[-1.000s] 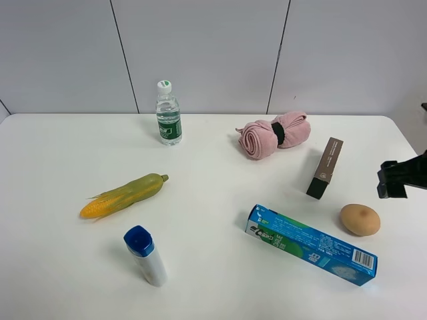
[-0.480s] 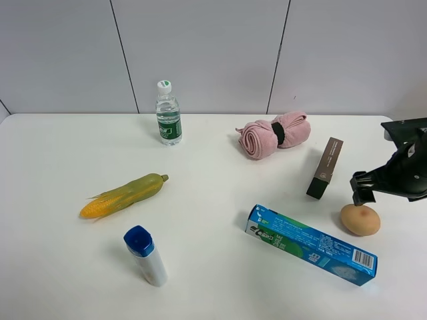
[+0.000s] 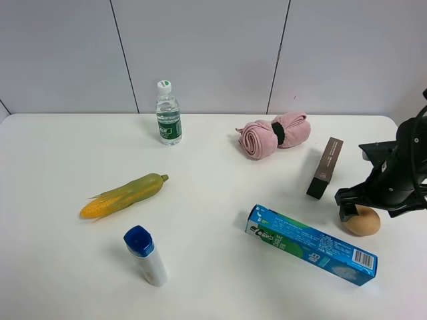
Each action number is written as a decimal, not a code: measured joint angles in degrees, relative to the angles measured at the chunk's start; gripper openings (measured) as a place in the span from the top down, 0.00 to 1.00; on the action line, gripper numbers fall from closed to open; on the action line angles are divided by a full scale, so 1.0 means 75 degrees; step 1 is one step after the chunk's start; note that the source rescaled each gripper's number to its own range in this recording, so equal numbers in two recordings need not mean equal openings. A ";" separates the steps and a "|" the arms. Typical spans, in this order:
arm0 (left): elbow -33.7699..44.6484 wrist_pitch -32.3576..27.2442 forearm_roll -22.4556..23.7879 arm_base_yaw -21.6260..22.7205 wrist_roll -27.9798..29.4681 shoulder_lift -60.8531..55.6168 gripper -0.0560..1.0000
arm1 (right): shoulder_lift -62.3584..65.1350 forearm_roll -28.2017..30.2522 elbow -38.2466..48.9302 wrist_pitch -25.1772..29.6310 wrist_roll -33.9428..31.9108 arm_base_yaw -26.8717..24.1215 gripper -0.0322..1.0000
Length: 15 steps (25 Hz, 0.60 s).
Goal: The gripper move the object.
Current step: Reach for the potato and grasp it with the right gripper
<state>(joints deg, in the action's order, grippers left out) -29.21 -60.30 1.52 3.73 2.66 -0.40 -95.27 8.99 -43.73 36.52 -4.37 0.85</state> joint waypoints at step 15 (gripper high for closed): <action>0.0000 0.0000 0.0000 0.0000 0.0000 0.0000 0.00 | -0.0806 -0.0038 -0.0009 -0.0784 -0.0038 0.0000 0.10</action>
<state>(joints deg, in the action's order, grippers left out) -29.21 -60.30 1.52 3.73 2.66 -0.40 -101.32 8.70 -43.80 30.64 -4.66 0.85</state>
